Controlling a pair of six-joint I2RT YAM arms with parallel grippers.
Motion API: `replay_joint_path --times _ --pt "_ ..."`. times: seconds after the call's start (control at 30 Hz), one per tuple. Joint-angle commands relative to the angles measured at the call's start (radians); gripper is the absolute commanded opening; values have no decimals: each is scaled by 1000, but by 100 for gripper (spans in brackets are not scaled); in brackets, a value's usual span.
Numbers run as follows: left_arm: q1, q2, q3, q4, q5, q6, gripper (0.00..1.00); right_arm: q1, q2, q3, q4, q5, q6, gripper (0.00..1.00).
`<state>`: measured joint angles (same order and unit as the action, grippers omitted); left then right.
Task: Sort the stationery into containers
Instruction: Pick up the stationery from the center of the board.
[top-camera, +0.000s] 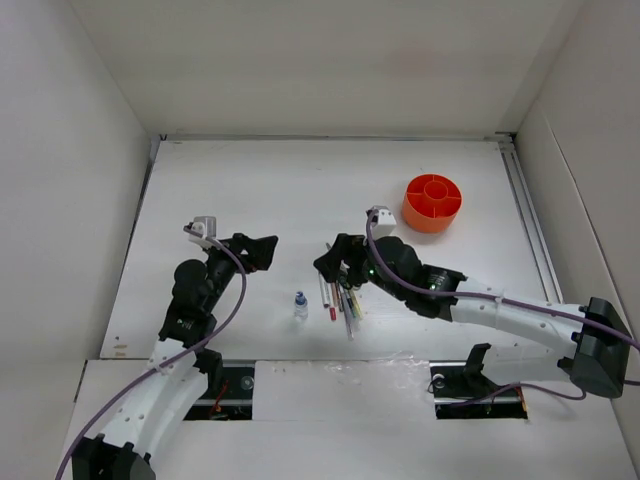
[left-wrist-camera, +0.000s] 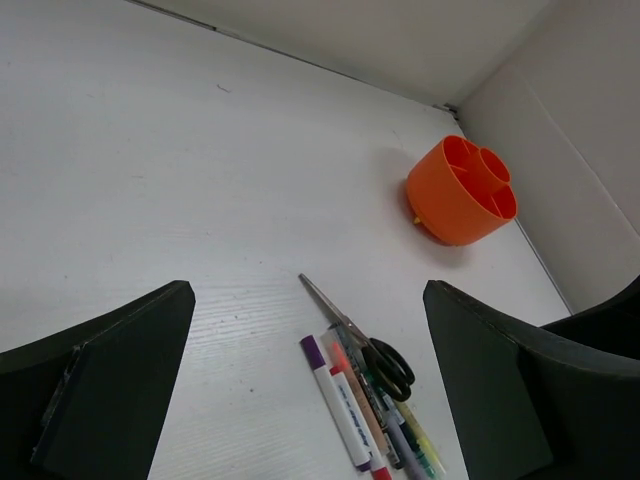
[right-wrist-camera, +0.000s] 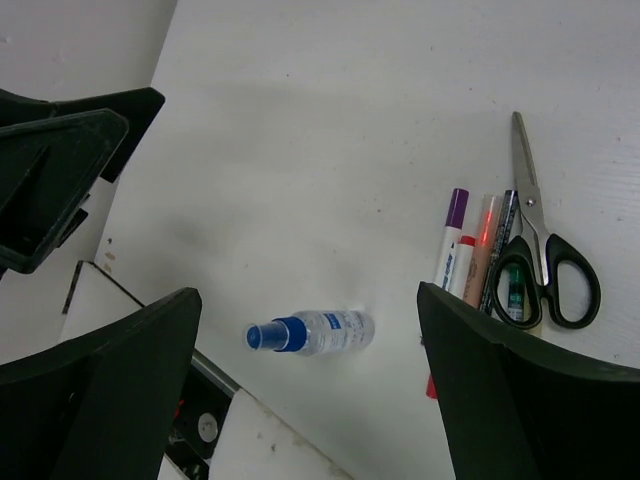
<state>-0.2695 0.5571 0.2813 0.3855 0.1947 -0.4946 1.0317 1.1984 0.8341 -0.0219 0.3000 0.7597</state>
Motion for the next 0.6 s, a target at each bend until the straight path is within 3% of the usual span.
replay_joint_path --times 0.0,0.03,0.1,0.13,0.17,0.27,0.37,0.47,0.5,0.57 --pt "-4 -35 -4 81 -20 -31 100 13 1 29 -7 31 -2 95" --pt "-4 -36 -4 81 -35 -76 100 13 1 30 -7 31 -11 95" --pt "-4 -36 -25 81 32 -85 100 13 1 30 -7 31 -20 86" --pt "-4 -46 -42 154 114 -70 100 13 1 39 -7 31 -29 57" --pt "-4 -46 -62 189 136 -82 100 13 1 39 -7 31 -30 39" --pt "-4 -111 -132 262 112 -117 100 13 10 48 -18 31 -30 0" --pt "-4 -178 -145 192 -10 -131 100 13 21 48 -33 31 -30 4" --pt "-4 -178 -63 43 -107 -116 100 22 39 57 -53 56 -30 34" --pt "-4 -169 -39 8 -144 -104 100 22 40 57 -53 56 -30 54" --pt "-4 -132 -24 -13 -181 -104 100 48 72 69 -53 56 -43 70"
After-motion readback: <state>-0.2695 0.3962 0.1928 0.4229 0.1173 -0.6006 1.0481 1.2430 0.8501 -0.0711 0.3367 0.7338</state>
